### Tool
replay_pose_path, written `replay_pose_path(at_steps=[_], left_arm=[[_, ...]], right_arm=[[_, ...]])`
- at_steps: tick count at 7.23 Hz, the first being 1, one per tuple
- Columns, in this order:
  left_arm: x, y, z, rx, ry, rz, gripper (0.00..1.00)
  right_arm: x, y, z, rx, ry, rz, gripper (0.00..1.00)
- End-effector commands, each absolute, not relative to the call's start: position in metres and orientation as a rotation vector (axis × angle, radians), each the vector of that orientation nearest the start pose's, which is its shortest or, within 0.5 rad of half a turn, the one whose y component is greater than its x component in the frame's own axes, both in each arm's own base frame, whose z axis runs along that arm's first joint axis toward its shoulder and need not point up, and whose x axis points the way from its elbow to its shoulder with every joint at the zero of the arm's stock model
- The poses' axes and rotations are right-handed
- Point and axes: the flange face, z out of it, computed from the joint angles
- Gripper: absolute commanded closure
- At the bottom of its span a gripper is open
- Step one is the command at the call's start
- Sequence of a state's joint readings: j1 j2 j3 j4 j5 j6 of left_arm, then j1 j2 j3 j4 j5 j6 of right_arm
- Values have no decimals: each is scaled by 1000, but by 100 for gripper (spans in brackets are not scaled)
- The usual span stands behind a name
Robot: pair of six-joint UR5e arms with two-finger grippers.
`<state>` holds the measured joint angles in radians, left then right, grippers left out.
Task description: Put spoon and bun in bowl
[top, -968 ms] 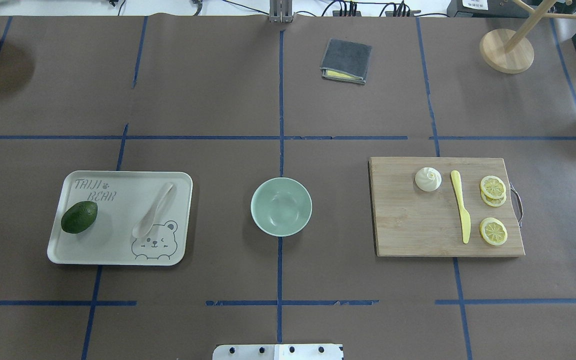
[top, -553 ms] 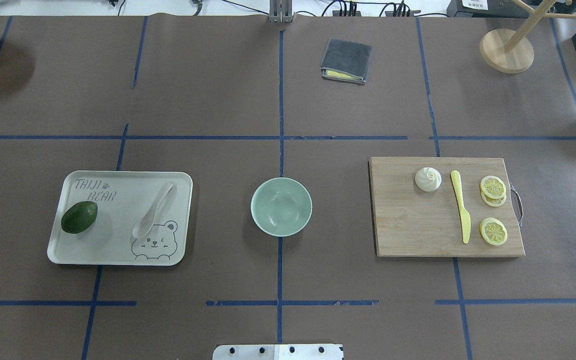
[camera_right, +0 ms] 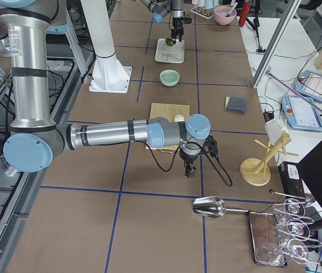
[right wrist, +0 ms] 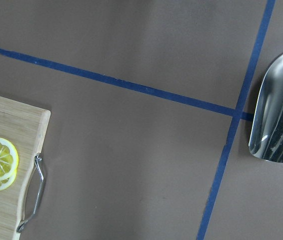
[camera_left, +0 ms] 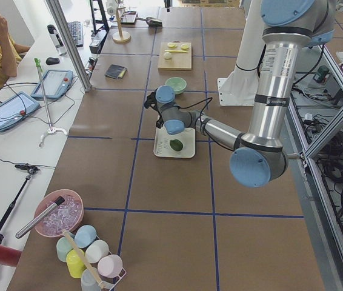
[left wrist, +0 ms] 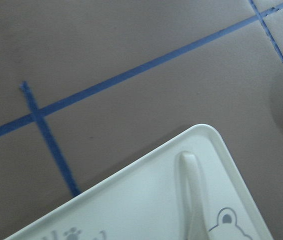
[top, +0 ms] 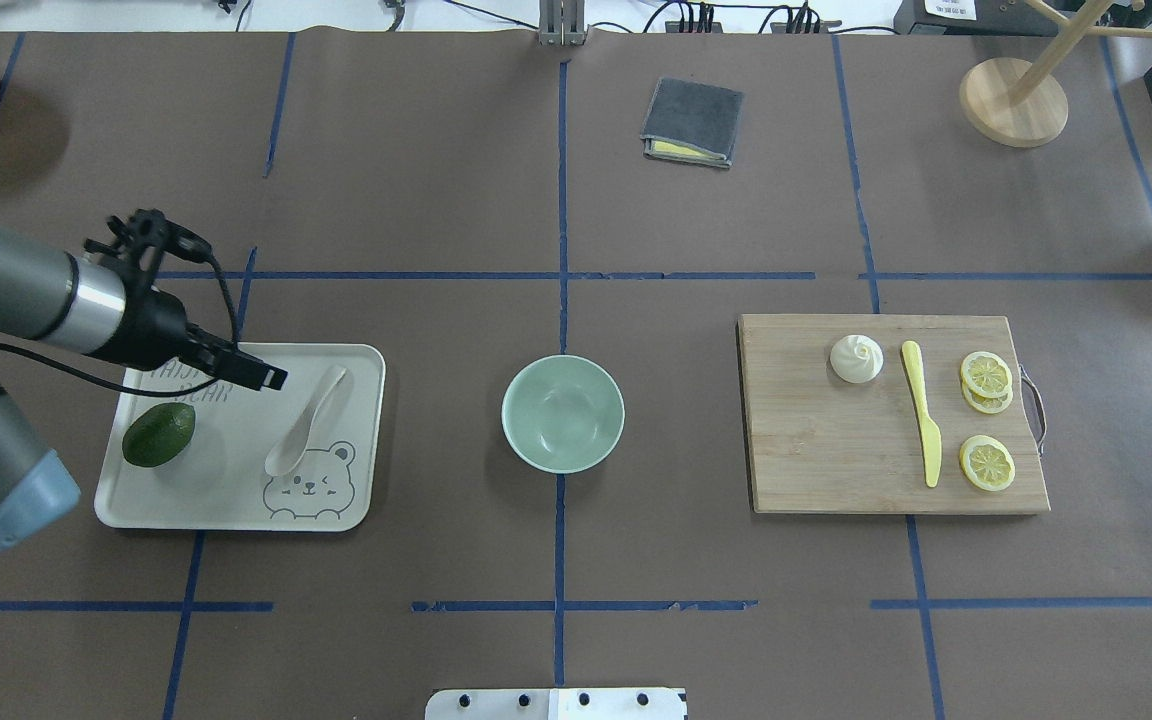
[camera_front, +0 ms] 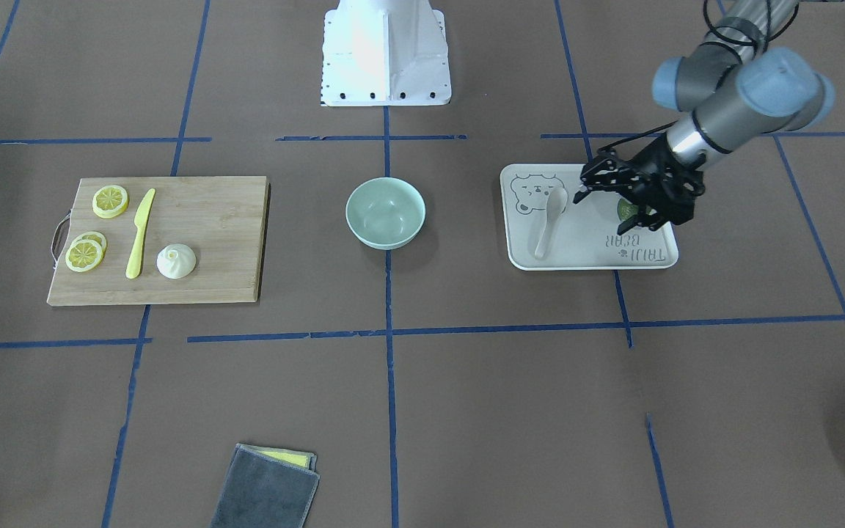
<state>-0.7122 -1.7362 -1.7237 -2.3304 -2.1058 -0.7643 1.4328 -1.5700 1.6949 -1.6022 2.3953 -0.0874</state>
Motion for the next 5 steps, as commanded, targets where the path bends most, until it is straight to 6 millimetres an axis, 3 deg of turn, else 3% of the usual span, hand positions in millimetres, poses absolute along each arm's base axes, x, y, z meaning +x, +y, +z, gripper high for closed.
replay_pose_path(at_steps=[1, 2, 3, 4, 5], left_arm=[[422, -416, 411, 362, 976, 343, 6], [437, -411, 408, 331, 954, 358, 7], [442, -409, 409, 315, 942, 362, 16], [442, -409, 409, 315, 942, 364, 36], [441, -408, 409, 314, 941, 363, 67]], right_arm=[[-8, -497, 602, 54, -829, -245, 0], [-9, -497, 602, 55, -830, -247, 0], [-9, -497, 602, 54, -829, -247, 0], [-9, -497, 605, 50, -829, -246, 0], [-10, -497, 610, 41, -828, -245, 0]])
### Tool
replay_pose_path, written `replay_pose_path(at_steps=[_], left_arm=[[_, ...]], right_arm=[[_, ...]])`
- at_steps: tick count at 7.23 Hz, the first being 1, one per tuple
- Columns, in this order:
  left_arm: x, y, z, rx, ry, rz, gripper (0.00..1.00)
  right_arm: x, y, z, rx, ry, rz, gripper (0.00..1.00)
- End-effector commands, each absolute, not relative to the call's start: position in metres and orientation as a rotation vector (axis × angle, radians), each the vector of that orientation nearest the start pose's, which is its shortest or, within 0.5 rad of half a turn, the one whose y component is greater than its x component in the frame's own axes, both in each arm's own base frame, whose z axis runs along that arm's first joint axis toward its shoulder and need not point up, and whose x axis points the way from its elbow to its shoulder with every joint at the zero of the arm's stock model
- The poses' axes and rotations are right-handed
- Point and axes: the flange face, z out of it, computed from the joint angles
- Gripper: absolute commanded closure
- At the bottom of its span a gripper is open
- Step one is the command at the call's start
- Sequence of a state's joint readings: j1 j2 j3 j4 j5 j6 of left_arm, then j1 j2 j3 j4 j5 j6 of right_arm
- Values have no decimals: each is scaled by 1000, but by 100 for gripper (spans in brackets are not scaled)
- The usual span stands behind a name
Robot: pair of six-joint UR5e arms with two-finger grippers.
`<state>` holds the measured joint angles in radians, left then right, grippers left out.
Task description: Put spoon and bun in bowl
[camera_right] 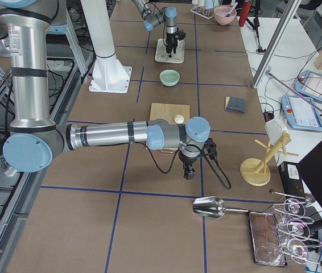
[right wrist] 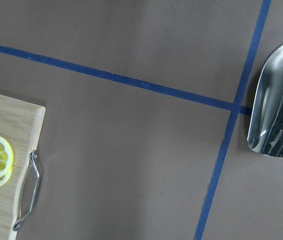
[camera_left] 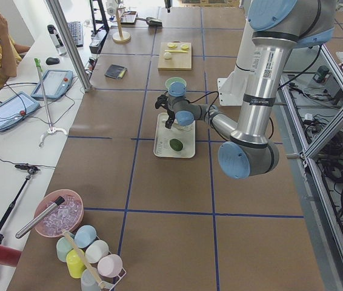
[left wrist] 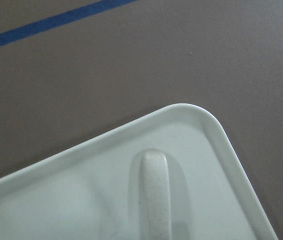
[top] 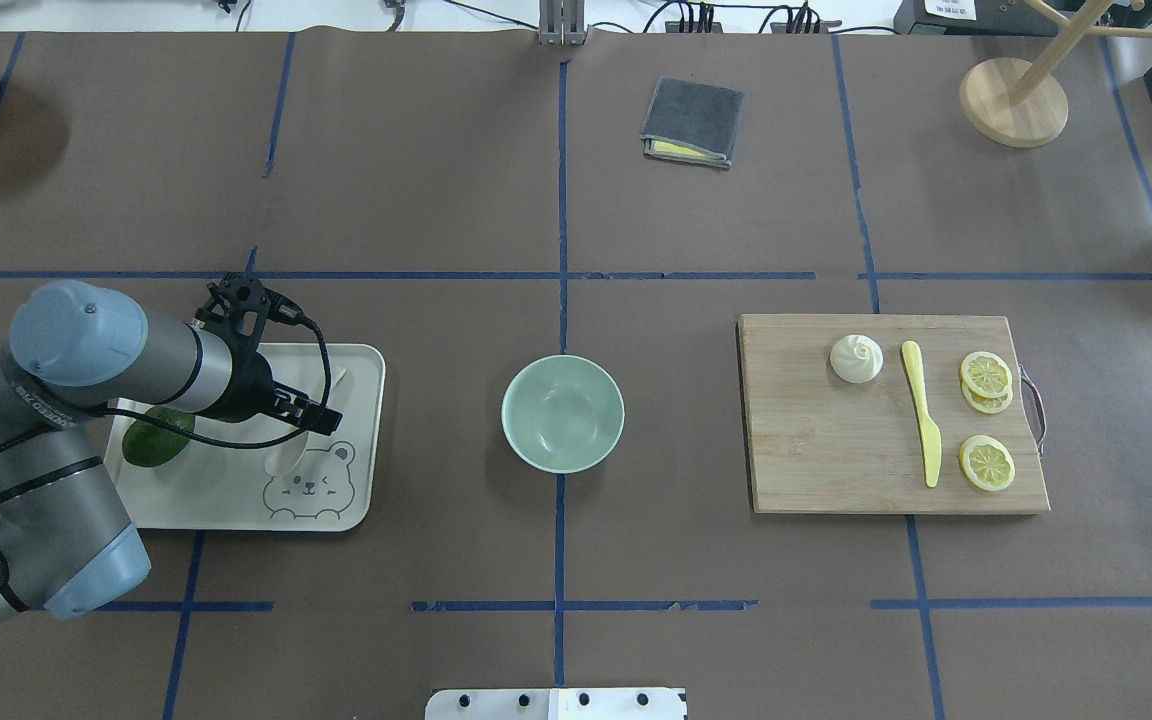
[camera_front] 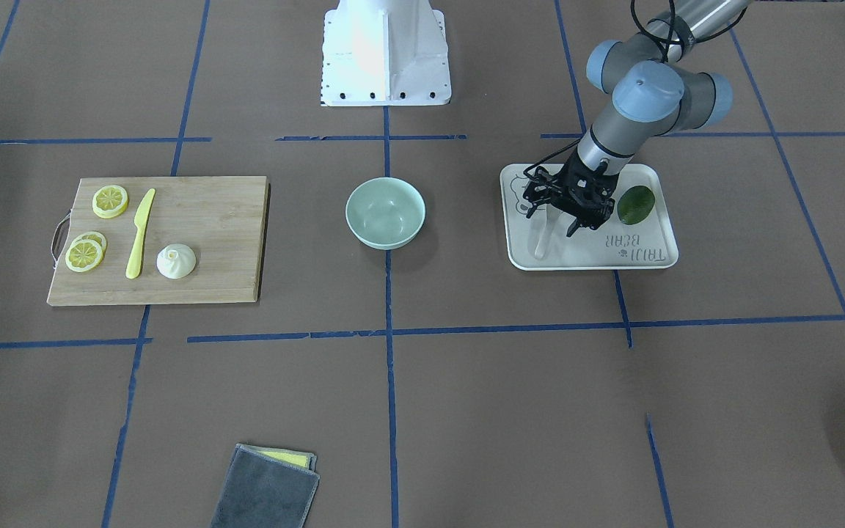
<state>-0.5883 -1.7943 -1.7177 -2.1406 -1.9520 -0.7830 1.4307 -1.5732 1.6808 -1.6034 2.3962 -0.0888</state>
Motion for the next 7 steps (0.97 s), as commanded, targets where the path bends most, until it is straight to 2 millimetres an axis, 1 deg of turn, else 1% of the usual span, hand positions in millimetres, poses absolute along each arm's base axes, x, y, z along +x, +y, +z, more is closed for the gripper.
replay_pose_path(at_steps=[1, 3, 4, 5, 6, 7], left_arm=[[440, -409, 407, 313, 940, 360, 100], [440, -408, 405, 317, 943, 362, 100], [440, -410, 389, 338, 963, 363, 100], [443, -412, 357, 377, 1000, 354, 100], [455, -427, 307, 470, 1026, 329, 100], [469, -439, 253, 509, 1086, 243, 100]], right_arm=[[-14, -497, 611, 35, -829, -251, 0], [-14, -497, 613, 32, -829, -252, 0], [-14, -497, 614, 29, -829, -250, 0], [-15, -498, 613, 33, -829, -252, 0], [-15, -498, 611, 36, -829, -253, 0], [-15, -498, 611, 38, -829, -254, 0]])
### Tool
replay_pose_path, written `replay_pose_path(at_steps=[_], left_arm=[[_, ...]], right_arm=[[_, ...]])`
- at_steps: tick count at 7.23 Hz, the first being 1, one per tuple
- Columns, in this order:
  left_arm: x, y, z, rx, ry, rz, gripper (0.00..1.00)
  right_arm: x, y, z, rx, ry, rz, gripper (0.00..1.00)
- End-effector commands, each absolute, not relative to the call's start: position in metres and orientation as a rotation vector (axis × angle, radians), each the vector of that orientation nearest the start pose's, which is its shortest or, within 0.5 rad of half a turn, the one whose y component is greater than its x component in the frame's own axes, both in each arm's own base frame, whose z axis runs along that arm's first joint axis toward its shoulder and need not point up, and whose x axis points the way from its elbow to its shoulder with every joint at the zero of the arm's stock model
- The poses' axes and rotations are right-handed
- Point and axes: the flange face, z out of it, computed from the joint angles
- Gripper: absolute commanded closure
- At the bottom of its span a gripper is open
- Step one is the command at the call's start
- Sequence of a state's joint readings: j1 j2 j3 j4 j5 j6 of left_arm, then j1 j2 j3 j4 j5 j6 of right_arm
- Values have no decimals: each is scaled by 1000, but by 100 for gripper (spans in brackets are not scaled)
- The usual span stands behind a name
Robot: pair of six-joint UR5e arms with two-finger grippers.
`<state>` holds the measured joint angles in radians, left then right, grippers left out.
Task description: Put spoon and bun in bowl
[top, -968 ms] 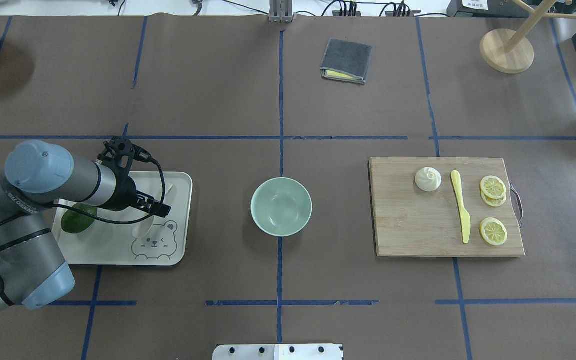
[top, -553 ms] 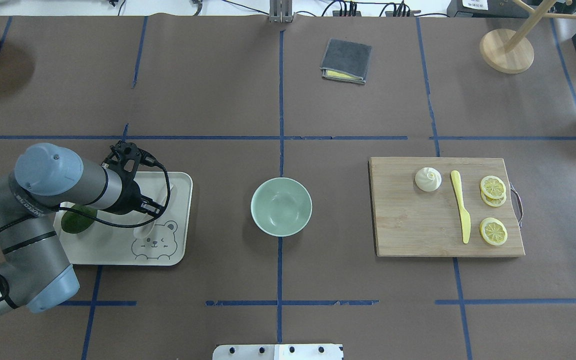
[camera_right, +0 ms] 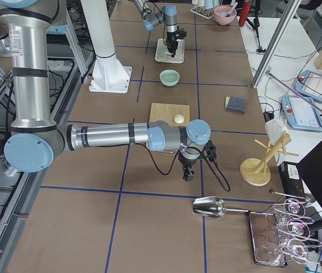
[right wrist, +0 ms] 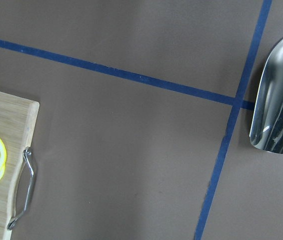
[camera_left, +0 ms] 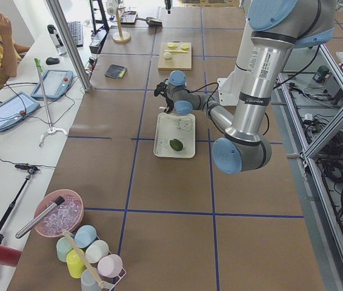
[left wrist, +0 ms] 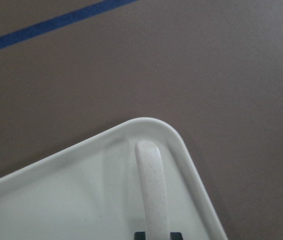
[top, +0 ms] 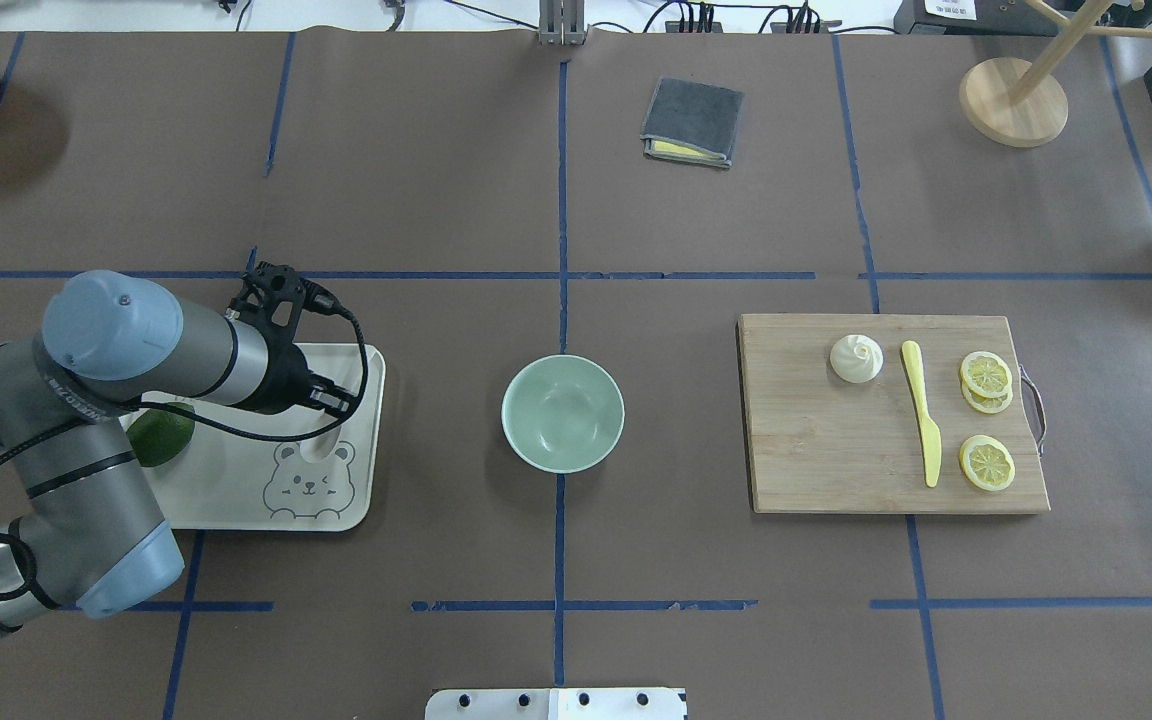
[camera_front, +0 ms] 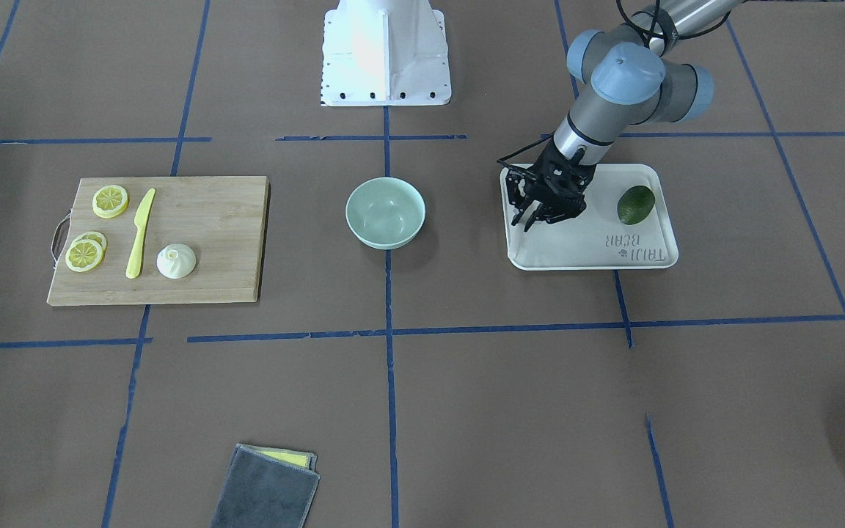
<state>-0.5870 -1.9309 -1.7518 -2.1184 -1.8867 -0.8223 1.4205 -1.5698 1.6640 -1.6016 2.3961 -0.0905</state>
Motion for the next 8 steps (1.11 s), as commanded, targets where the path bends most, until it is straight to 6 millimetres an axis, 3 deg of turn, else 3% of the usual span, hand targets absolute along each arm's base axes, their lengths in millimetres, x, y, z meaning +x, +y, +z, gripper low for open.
replay_pose_path(at_steps=[1, 2, 6, 7, 8], left_arm=[[494, -441, 217, 482, 1142, 176, 100], [528, -430, 188, 507, 1157, 110, 100], [555, -408, 183, 500, 1163, 98, 100], [556, -408, 178, 500, 1171, 95, 49], [559, -410, 185, 509, 1150, 86, 0]], right_arm=[[-16, -499, 610, 38, -829, -256, 0], [-16, -500, 607, 46, -829, -259, 0], [-17, -499, 610, 84, -833, -278, 0], [-17, -499, 610, 85, -836, -279, 0], [-21, -500, 609, 84, -838, -288, 0]])
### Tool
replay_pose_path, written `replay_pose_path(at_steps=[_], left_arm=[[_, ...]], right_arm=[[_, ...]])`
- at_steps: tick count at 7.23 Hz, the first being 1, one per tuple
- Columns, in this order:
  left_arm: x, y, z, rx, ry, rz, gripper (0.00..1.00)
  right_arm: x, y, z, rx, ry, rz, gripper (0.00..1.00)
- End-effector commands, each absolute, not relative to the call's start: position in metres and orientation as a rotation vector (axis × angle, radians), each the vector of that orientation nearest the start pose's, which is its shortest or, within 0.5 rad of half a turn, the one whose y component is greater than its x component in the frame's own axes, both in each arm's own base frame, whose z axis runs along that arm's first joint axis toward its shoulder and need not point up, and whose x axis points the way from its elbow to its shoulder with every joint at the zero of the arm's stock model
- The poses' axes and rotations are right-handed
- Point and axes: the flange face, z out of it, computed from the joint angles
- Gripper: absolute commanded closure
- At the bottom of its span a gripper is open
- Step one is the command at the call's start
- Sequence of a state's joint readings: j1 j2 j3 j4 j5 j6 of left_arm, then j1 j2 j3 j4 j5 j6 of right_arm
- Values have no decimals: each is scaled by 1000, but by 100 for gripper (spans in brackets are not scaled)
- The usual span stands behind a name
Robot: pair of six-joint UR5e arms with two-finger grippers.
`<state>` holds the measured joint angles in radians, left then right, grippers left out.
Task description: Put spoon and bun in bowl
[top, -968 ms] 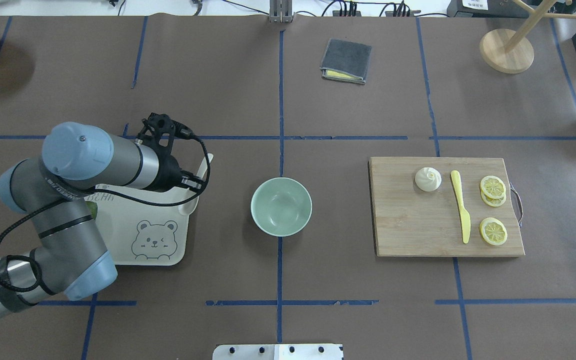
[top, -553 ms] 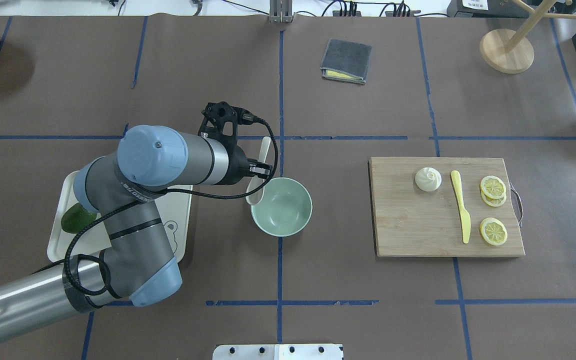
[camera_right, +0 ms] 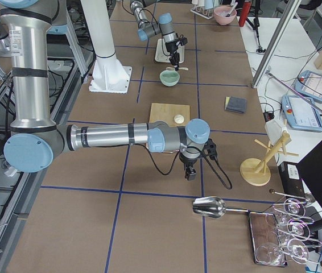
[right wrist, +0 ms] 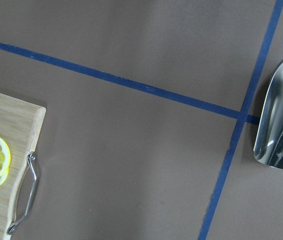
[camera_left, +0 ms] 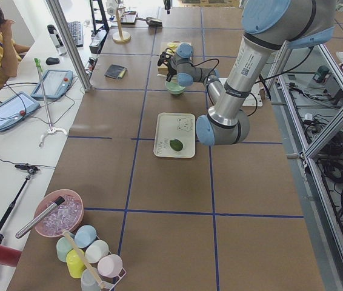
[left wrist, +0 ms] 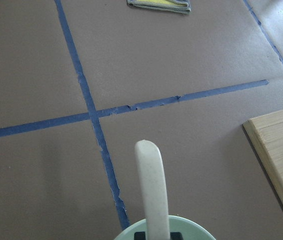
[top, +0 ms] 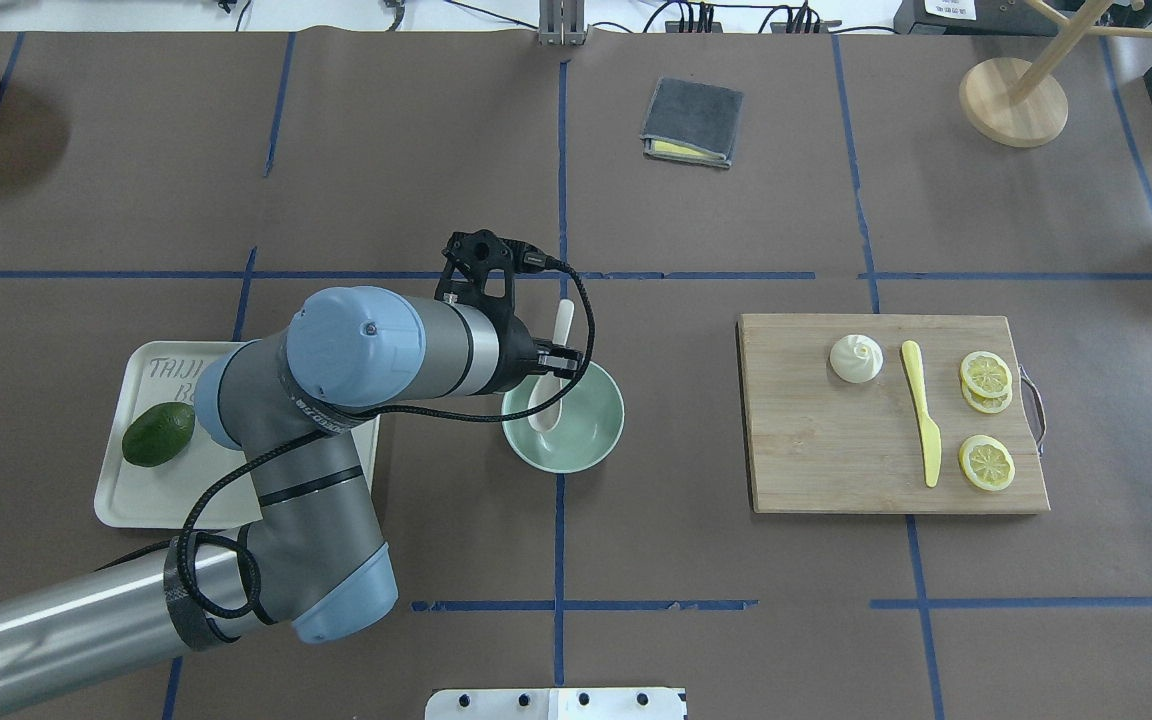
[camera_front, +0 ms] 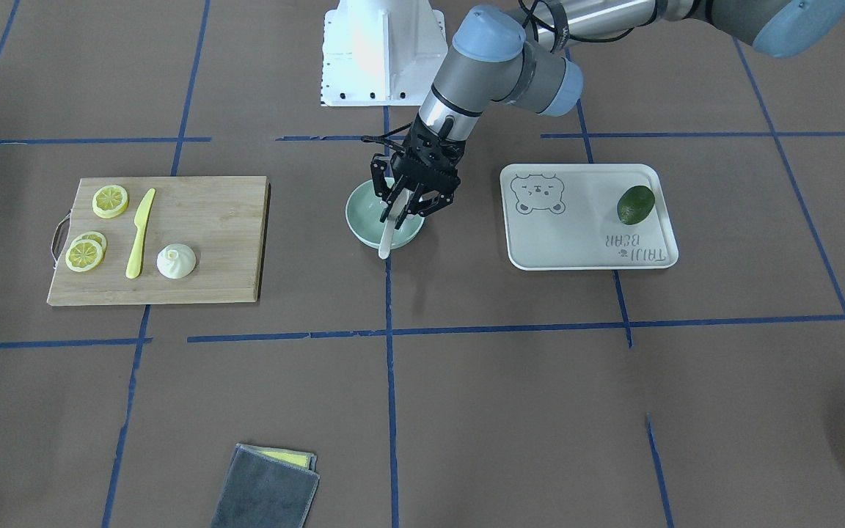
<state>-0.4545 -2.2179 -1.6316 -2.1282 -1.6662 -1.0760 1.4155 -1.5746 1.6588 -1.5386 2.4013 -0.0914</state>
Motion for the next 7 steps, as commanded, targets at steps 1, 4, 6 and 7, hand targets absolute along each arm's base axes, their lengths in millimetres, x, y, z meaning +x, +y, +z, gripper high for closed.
replay_pose_path(at_steps=[1, 4, 6, 7], left_arm=[[560, -409, 184, 543, 1135, 53, 0], [480, -433, 210, 602, 1107, 94, 2], [423, -454, 248, 667, 1025, 180, 2], [410, -458, 258, 668, 1009, 166, 2]], right_arm=[[-53, -500, 599, 112, -844, -370, 0], [-162, -498, 544, 148, -937, -222, 0], [-247, -499, 472, 123, -994, -33, 0], [-291, -486, 443, 122, -986, 35, 1]])
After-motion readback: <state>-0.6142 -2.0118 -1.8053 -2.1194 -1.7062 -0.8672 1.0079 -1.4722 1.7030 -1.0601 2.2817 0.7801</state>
